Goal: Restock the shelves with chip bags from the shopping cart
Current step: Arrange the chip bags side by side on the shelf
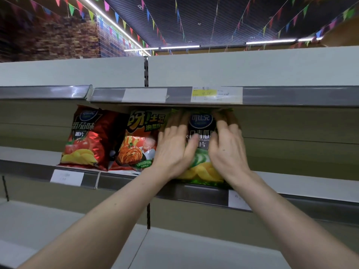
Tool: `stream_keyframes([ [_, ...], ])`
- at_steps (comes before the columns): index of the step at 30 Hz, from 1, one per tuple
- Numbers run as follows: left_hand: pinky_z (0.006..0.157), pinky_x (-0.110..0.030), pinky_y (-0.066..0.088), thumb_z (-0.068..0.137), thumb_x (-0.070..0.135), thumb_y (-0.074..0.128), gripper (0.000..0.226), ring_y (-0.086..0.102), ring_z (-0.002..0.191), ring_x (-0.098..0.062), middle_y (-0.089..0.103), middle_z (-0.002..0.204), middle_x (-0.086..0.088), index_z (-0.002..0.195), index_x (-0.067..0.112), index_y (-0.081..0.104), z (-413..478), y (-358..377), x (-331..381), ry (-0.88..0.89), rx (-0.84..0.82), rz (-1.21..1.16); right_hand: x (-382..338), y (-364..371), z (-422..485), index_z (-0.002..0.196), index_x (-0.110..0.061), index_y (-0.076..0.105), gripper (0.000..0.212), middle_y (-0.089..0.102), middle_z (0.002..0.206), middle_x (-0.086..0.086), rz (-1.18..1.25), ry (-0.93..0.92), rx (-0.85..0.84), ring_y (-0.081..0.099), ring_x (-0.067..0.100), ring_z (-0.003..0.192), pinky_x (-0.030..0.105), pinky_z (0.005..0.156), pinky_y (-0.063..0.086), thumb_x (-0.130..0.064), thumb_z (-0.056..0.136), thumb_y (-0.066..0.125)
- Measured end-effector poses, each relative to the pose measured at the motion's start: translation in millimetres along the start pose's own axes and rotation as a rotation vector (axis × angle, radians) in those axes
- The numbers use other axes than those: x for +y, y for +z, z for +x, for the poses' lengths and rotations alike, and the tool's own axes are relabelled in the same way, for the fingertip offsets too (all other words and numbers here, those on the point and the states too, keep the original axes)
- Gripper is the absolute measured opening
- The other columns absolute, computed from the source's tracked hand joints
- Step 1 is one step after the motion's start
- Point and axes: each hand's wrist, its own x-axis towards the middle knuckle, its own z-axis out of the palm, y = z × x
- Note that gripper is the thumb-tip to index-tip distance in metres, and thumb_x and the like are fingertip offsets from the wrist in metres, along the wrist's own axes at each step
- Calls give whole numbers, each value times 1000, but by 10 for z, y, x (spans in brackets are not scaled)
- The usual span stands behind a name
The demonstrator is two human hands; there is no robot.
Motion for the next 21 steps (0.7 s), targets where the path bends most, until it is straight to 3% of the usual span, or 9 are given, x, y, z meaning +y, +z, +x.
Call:
stream_keyframes([
  [1,93,-42,29,89,47,27,34,46,103,-33,54,104,-16,96,18,44,12,-17,-51,-51,57,-22,-27,29,-3,131,-6,52,38,55,105,23,-48,-48,27,51,40,97,44,84,40,-12,94,44],
  [3,93,-43,32,90,45,27,38,46,102,-34,55,105,-18,97,14,48,21,0,-128,-100,70,-17,-67,142,-30,124,-8,59,41,60,101,21,-161,-117,47,57,39,88,43,76,44,-22,88,48],
  [6,90,-44,33,96,40,28,48,49,101,-37,58,107,-21,119,5,53,-48,172,-208,-54,56,71,-45,320,-60,121,-16,64,45,63,120,17,-279,-153,1,58,37,110,47,90,43,-36,89,41],
  [8,82,-44,37,96,39,27,47,51,87,-37,59,93,-19,110,5,56,-101,271,-233,-28,119,112,0,371,-61,123,-19,64,49,61,127,16,-308,-144,-31,55,36,118,48,97,40,-40,90,36],
  [11,74,-44,41,95,35,31,43,52,77,-35,59,84,-17,104,4,60,-118,318,-238,-18,200,153,8,372,-55,123,-18,64,51,66,113,17,-351,-134,-86,62,38,100,49,89,45,-42,90,33],
  [16,94,-51,38,92,35,35,44,54,95,-35,61,98,-15,112,7,61,-112,160,-291,26,224,200,-29,351,-66,121,-14,65,51,66,114,18,-414,-136,-81,63,38,96,49,85,47,-42,90,34],
  [21,100,-62,33,81,35,44,37,54,98,-38,59,95,-19,100,8,62,-66,-38,-568,-57,169,330,-78,365,-93,120,-12,65,49,62,124,18,-477,-139,-66,60,37,107,51,89,46,-39,91,35],
])
